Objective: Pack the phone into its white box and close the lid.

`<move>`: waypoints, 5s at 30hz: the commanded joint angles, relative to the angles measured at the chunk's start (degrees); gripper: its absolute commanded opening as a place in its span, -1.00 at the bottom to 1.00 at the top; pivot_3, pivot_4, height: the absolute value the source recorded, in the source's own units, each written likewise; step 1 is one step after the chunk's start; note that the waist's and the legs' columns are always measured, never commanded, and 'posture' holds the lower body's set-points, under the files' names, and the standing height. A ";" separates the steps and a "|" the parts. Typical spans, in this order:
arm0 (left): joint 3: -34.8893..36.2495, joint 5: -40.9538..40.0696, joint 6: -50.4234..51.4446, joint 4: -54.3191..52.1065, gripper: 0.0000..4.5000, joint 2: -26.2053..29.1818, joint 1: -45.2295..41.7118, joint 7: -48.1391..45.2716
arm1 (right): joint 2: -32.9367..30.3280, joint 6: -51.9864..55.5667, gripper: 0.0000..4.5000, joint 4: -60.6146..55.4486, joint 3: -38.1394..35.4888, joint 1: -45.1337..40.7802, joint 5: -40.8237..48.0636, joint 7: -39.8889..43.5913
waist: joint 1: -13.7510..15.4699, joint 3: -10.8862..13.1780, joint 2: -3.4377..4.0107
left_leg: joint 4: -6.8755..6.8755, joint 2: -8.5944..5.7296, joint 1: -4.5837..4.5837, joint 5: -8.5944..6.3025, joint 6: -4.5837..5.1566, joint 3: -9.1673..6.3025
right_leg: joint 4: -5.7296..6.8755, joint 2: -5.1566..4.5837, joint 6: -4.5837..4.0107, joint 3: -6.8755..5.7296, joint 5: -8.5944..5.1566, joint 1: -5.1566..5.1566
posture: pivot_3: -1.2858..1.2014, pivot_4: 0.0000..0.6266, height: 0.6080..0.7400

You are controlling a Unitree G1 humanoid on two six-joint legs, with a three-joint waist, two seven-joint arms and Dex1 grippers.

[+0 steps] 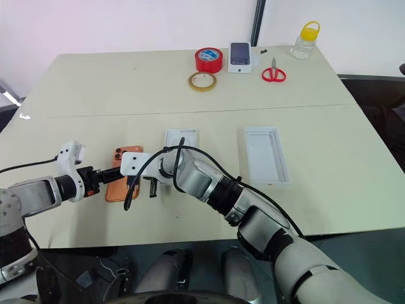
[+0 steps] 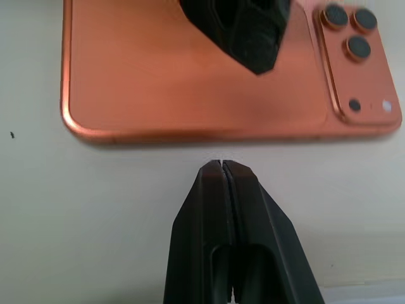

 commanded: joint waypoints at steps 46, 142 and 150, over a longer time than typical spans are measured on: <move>-5.28 -53.56 -18.89 10.09 -0.32 4.93 9.15 35.13 | -3.53 1.40 -1.00 -10.88 -5.57 0.12 -0.96 2.33 | -0.45 -0.17 0.01 | 0.00 0.03 -0.04 -0.01 0.00 -0.04 | -0.01 0.03 0.00 0.04 0.00 -0.03 | 0.03 -0.52 1.00; -31.71 -46.14 -20.31 15.40 0.98 12.06 -15.10 23.25 | -35.76 0.24 -1.00 -34.16 -35.00 21.85 25.79 4.05 | 1.23 0.01 -0.12 | -0.06 0.05 -0.21 -0.02 0.04 0.09 | -0.12 0.01 0.00 0.15 -0.01 0.01 | 0.03 -0.52 1.00; -27.15 -28.74 -27.51 12.53 0.88 16.71 -12.16 15.28 | -35.01 3.60 -1.00 -32.07 -31.96 19.75 22.51 0.50 | 0.85 0.02 -0.10 | -0.08 0.07 -0.21 -0.01 0.04 0.11 | -0.12 0.02 0.00 0.16 -0.01 -0.02 | 0.03 -0.52 1.00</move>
